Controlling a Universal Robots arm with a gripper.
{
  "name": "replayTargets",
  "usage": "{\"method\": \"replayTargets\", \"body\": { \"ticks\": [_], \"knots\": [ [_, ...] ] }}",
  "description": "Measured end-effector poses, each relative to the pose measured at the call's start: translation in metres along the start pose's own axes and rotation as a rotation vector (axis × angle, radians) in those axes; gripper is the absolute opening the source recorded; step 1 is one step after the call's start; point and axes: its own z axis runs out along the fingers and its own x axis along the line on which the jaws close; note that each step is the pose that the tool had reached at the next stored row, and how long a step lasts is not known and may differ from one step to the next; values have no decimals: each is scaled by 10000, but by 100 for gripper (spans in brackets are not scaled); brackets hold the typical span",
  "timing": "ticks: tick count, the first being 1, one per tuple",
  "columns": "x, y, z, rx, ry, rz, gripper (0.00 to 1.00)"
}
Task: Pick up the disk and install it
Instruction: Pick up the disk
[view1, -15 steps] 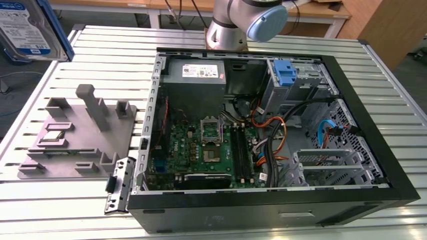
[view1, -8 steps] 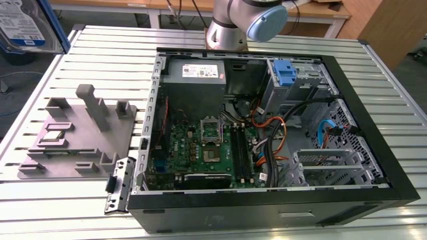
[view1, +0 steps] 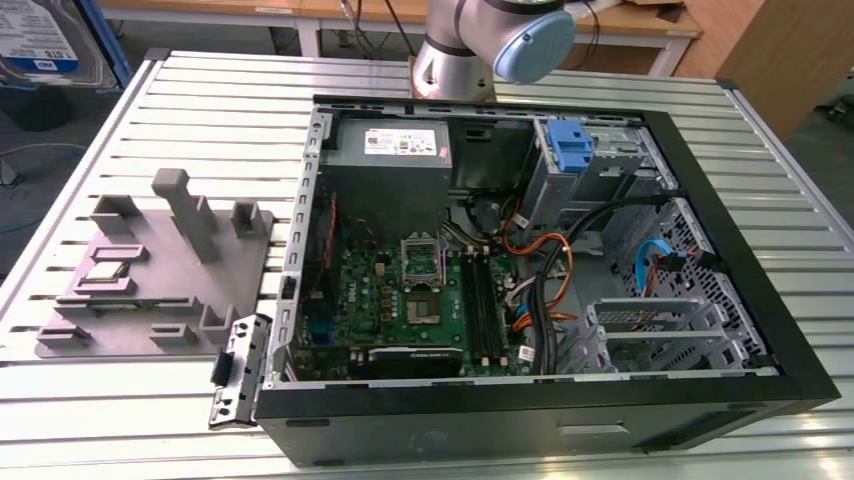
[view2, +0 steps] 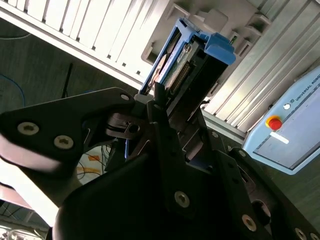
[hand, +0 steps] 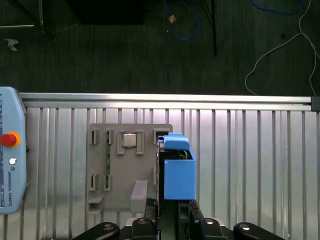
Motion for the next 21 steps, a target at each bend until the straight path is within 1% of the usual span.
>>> {"method": "replayTargets", "body": {
  "ticks": [6, 10, 14, 21],
  "knots": [
    [0, 0, -1, 2, -1, 0, 35],
    [0, -33, -2, 1, 0, -1, 35],
    [-1, -106, -3, 2, -1, 0, 35],
    [-2, -280, -6, 1, -1, 1, 35]
  ]
}}
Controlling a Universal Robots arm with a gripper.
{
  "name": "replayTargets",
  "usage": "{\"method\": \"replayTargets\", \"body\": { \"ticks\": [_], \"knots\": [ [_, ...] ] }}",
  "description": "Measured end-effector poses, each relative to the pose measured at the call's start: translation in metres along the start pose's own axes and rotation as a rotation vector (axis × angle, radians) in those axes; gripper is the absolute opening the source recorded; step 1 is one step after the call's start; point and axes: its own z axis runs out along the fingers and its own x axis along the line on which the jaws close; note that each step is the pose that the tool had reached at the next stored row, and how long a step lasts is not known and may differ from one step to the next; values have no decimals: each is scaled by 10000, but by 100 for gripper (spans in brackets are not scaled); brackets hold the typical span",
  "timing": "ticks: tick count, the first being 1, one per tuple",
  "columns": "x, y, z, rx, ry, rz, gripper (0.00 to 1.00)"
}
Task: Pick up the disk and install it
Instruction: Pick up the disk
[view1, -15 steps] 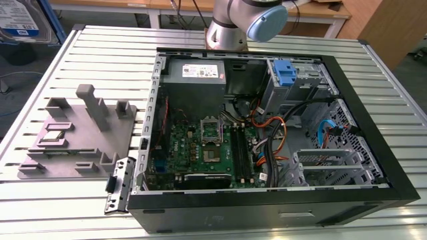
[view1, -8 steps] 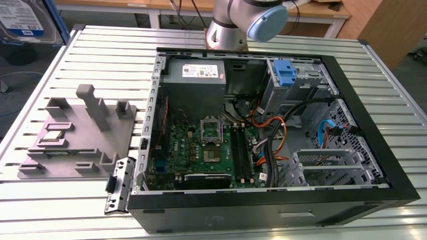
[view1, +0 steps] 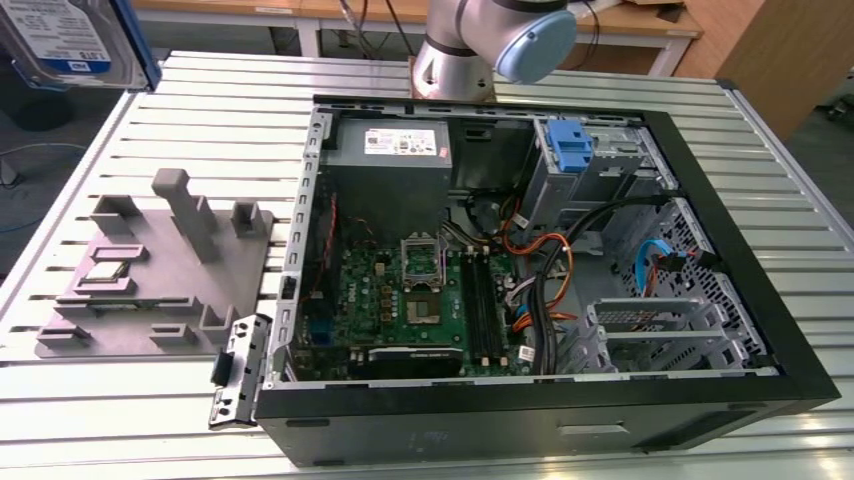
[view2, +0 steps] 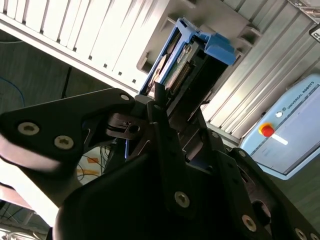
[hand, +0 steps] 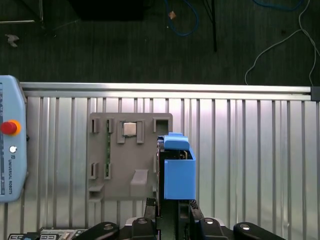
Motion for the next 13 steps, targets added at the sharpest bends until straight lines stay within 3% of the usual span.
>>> {"method": "replayTargets", "body": {
  "ticks": [13],
  "knots": [
    [-2, -346, -6, -1, 0, 0, 35]
  ]
}}
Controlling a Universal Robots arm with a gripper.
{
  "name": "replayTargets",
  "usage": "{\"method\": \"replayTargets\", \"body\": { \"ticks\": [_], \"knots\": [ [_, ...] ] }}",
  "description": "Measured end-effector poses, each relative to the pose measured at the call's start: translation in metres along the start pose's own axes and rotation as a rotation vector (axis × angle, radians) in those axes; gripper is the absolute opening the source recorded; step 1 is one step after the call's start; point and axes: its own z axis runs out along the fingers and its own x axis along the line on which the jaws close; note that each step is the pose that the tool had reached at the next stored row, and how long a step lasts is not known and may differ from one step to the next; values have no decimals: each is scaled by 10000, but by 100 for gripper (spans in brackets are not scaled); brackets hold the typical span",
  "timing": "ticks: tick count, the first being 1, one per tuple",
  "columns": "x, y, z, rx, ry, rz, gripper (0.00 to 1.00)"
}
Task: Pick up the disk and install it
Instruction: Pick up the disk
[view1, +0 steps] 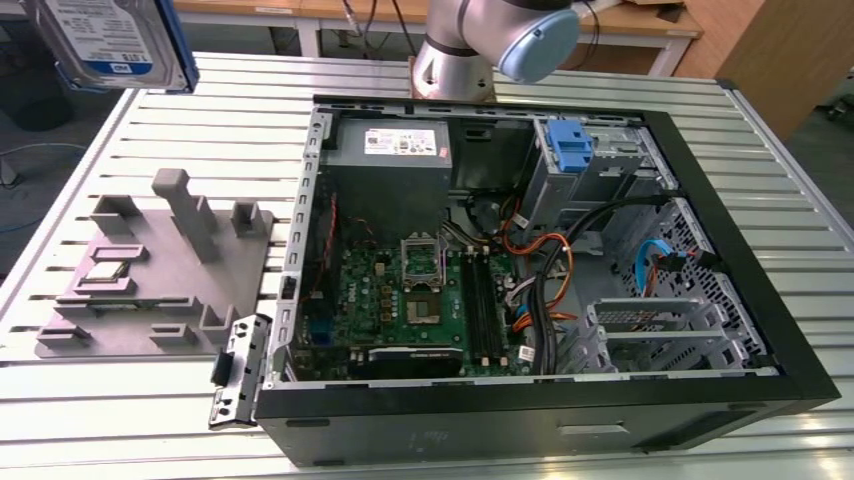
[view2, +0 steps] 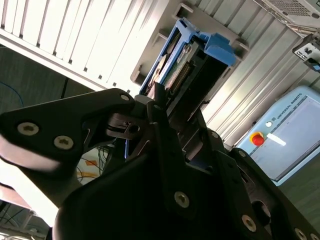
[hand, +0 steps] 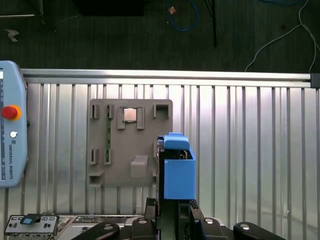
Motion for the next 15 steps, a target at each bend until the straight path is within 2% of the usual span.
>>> {"method": "replayTargets", "body": {
  "ticks": [7, 15],
  "knots": [
    [-1, -240, -3, 1, 0, 1, 35],
    [-3, -586, -10, 0, 0, 0, 35]
  ]
}}
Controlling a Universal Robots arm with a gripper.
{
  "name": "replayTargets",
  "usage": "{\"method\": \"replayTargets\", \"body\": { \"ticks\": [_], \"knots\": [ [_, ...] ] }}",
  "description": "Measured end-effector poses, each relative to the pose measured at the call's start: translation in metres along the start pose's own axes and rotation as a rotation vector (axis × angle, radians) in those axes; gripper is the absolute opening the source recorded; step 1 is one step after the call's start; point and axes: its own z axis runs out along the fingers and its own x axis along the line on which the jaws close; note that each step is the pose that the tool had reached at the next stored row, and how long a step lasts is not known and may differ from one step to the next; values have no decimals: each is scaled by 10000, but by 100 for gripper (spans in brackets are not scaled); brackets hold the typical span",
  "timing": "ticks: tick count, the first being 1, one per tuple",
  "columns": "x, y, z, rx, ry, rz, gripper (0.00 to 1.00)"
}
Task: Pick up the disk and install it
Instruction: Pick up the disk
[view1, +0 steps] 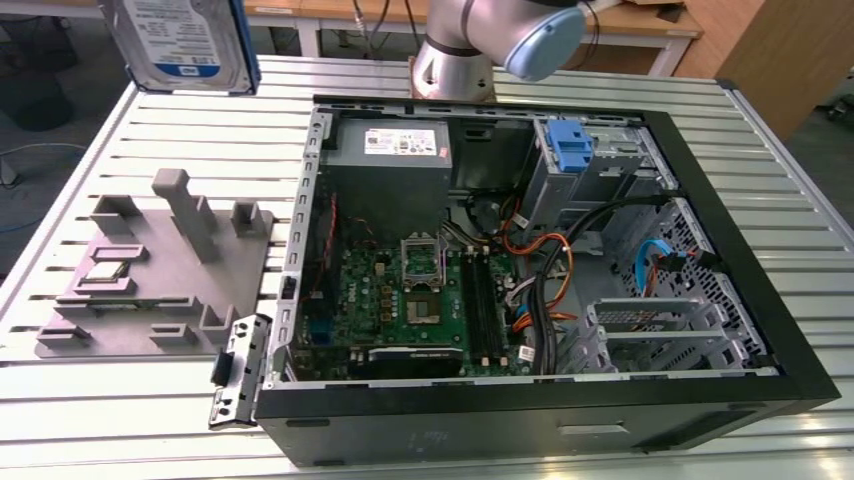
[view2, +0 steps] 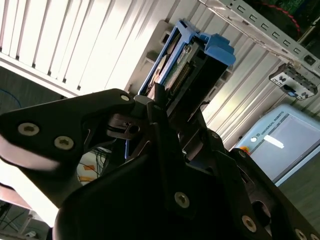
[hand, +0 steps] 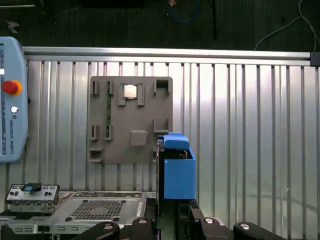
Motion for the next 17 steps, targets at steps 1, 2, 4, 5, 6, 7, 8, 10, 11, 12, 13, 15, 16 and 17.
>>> {"method": "replayTargets", "body": {
  "ticks": [1, 2, 4, 5, 6, 7, 8, 10, 11, 12, 13, 15, 16, 17],
  "knots": [
    [0, -44, 0, 1, 0, -1, 35],
    [0, -89, -1, 1, 0, -1, 35],
    [-1, -179, -4, -1, 1, 1, 35],
    [-1, -223, -4, 0, 0, 0, 35],
    [-1, -268, -4, 0, -1, 0, 35],
    [-2, -317, -6, 0, 0, 0, 35],
    [-2, -361, -7, -1, 0, 1, 35],
    [-2, -451, -9, -1, 2, 0, 35],
    [-3, -496, -9, 0, 0, -1, 35],
    [-3, -540, -9, 0, 0, 0, 35],
    [-3, -585, -11, 0, 1, 1, 35],
    [-4, -680, -13, -1, 1, -1, 35],
    [-4, -725, -13, -1, 0, -1, 35],
    [-4, -769, -14, 0, 1, 1, 35]
  ]
}}
